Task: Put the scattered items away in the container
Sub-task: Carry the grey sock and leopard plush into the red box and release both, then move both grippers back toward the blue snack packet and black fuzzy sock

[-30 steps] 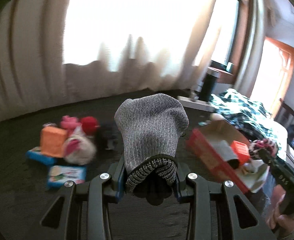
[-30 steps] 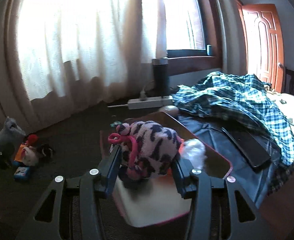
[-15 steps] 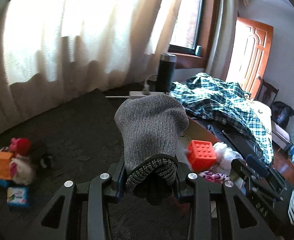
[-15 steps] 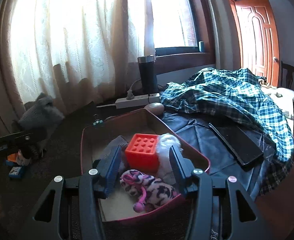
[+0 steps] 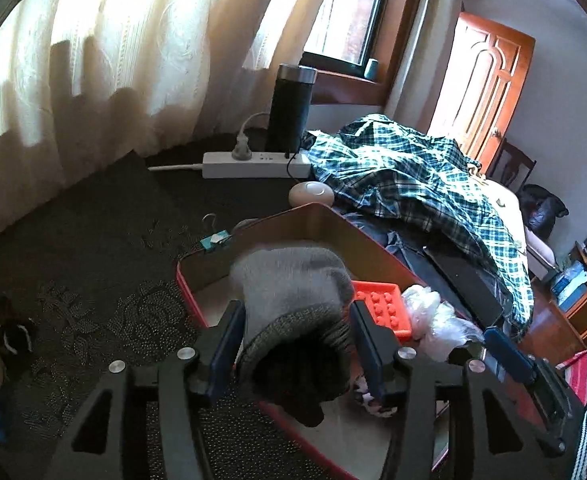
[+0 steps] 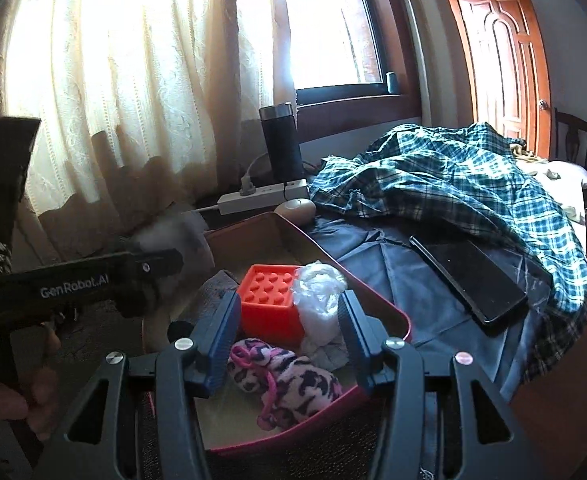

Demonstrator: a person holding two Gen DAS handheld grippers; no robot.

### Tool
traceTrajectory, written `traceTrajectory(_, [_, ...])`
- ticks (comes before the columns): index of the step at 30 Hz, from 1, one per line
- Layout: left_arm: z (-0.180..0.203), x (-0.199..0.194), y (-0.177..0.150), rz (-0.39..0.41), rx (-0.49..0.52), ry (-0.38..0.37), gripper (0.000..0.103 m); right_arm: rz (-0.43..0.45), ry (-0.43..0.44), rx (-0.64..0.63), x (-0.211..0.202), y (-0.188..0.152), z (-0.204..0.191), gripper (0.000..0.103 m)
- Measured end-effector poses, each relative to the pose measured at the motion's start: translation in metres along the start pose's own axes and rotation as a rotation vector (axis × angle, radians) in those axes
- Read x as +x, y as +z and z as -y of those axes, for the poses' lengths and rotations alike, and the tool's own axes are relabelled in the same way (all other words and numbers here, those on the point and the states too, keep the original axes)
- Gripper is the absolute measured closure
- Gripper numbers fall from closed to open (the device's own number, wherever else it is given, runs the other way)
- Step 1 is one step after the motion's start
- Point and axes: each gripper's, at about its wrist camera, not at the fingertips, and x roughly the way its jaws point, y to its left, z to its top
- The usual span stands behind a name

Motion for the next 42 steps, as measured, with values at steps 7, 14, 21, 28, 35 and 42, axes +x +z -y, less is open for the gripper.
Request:
traceTrajectory(7, [-0.018,-0.014,-0.003,0.022,-0.031,0.042,0.042,-0.01,0.022,0.001,0.002,-0.001,-0.009,0.048])
traceTrajectory(14, [-0.037,-0.04,-0.011,0.049,-0.049,0.095,0.042,0.001,0.055,-0.03,-0.005,0.0,-0.029,0.048])
traceTrajectory(21, [-0.068,-0.072,-0.024,0.064,-0.079,0.149,0.037,0.002,0.118,-0.085,-0.011,-0.002,-0.067,0.043])
traceTrajectory(28, [-0.121,-0.108,-0.045,0.095,-0.155,0.251,0.023,-0.02,0.204,-0.161,-0.013,-0.006,-0.118,0.036])
traceTrajectory(35, [-0.181,-0.135,-0.075,0.084,-0.25,0.352,0.023,-0.051,0.26,-0.219,-0.011,-0.01,-0.157,0.028])
traceTrajectory(42, [-0.24,-0.146,-0.113,0.034,-0.371,0.439,0.023,-0.094,0.307,-0.26,-0.004,-0.016,-0.191,0.024])
